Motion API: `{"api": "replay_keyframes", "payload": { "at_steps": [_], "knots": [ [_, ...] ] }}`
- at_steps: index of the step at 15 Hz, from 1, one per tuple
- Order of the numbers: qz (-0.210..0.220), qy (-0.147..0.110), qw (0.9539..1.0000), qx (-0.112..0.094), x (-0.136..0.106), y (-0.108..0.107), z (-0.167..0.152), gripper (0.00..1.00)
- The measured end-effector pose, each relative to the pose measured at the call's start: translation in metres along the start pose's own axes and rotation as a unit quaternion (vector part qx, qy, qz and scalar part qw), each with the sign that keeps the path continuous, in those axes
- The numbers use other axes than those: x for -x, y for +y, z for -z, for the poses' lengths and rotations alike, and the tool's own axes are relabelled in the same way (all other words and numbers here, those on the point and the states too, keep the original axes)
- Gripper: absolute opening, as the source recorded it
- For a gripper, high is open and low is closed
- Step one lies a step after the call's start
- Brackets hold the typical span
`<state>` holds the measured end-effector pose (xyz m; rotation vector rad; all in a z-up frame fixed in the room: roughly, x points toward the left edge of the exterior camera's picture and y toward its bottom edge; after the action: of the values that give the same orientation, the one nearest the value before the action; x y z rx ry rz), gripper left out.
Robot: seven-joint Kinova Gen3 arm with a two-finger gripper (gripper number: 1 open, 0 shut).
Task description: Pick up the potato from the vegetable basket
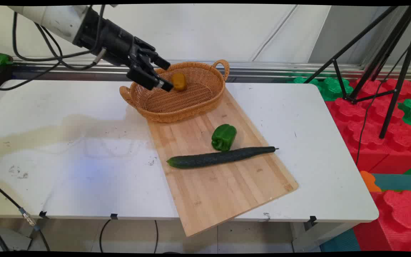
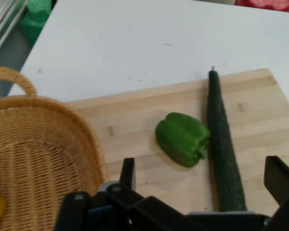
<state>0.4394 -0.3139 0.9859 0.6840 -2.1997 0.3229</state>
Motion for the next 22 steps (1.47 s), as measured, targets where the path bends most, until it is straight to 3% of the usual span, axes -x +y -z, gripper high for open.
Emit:
{"api": "replay_keyframes", "payload": {
  "at_steps": [4, 7, 11, 17, 22],
  "knots": [
    [0.029, -0.013, 0.9987, -0.041, 0.007, -0.013, 0.014, 1.00],
    [0.056, -0.029, 0.9951, -0.076, 0.019, -0.028, 0.019, 1.00],
    [0.079, -0.043, 0.9900, -0.108, 0.033, -0.047, 0.014, 1.00],
    [0.129, -0.053, 0.9771, -0.161, 0.057, -0.081, -0.017, 1.00],
    [0.138, -0.063, 0.9723, -0.178, 0.069, -0.103, -0.050, 1.00]
  ]
}}
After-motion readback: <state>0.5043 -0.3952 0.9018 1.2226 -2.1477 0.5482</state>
